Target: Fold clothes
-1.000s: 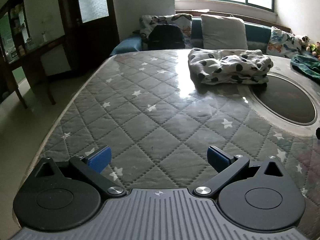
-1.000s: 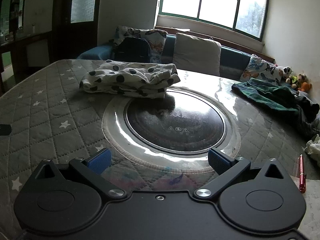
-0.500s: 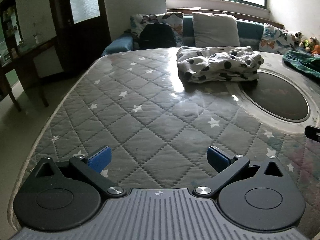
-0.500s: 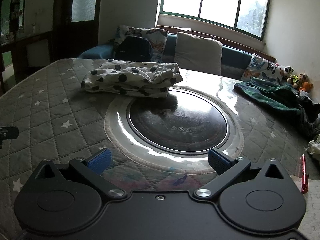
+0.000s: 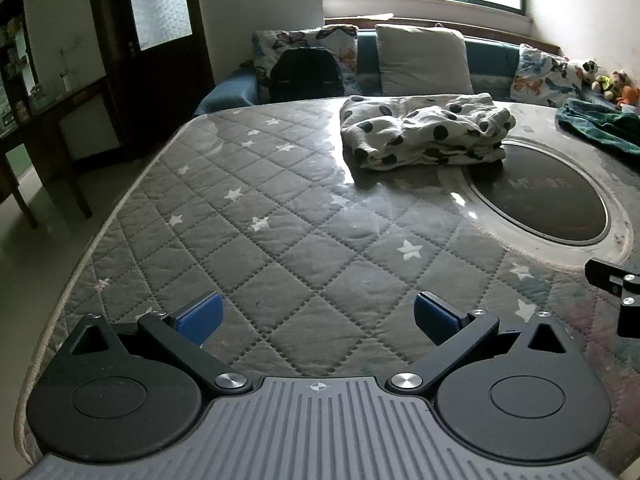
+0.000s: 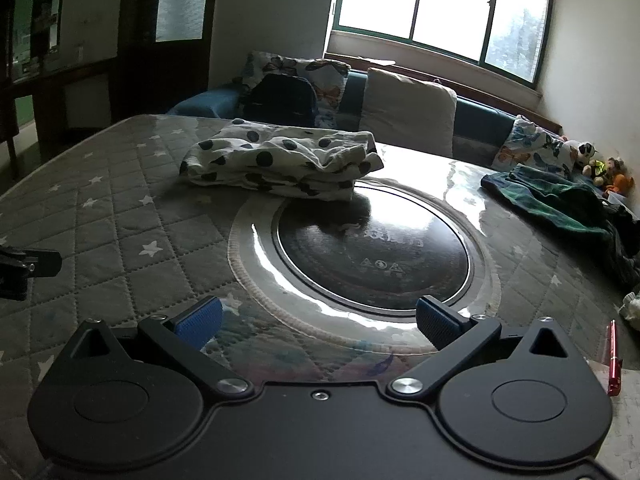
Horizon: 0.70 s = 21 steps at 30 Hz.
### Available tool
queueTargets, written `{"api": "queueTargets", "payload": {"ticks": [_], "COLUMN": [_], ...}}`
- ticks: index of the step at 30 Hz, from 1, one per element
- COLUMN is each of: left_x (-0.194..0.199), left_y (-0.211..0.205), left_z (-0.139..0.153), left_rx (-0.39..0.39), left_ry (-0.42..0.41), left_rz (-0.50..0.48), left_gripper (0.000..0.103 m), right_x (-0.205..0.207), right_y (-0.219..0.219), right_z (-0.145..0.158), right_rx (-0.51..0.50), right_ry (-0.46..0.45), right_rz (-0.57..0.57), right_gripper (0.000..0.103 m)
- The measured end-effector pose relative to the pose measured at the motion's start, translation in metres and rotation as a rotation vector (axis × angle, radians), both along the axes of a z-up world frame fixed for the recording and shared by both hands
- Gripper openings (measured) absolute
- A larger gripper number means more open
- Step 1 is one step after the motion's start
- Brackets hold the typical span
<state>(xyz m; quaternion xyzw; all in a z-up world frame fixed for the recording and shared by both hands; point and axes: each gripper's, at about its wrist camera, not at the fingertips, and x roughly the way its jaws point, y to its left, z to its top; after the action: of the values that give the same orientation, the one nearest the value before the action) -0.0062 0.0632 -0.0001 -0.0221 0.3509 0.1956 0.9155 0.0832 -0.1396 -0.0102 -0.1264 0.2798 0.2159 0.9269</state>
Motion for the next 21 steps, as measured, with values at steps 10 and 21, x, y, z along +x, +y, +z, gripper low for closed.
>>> {"api": "queueTargets", "payload": {"ticks": [10,21], "left_x": [0.0017,0.0028], "left_y": [-0.0031,-0.0026], "left_z": [0.0008,0.0017], "left_rx": [-0.006,-0.014], "left_ry": [0.004,0.001], "left_rz": [-0.01,-0.008], "left_gripper": [0.103,0.103], "right_x": [-0.0042,-0.0089], "right_y": [-0.0001,-0.0001], "right_z": [0.0,0.0001], "right_rx": [0.0,-0.001], "right_ry": [-0.003,-0.006], "right_rz": [0.008,0.016], "right_gripper": [0.103,0.103]}}
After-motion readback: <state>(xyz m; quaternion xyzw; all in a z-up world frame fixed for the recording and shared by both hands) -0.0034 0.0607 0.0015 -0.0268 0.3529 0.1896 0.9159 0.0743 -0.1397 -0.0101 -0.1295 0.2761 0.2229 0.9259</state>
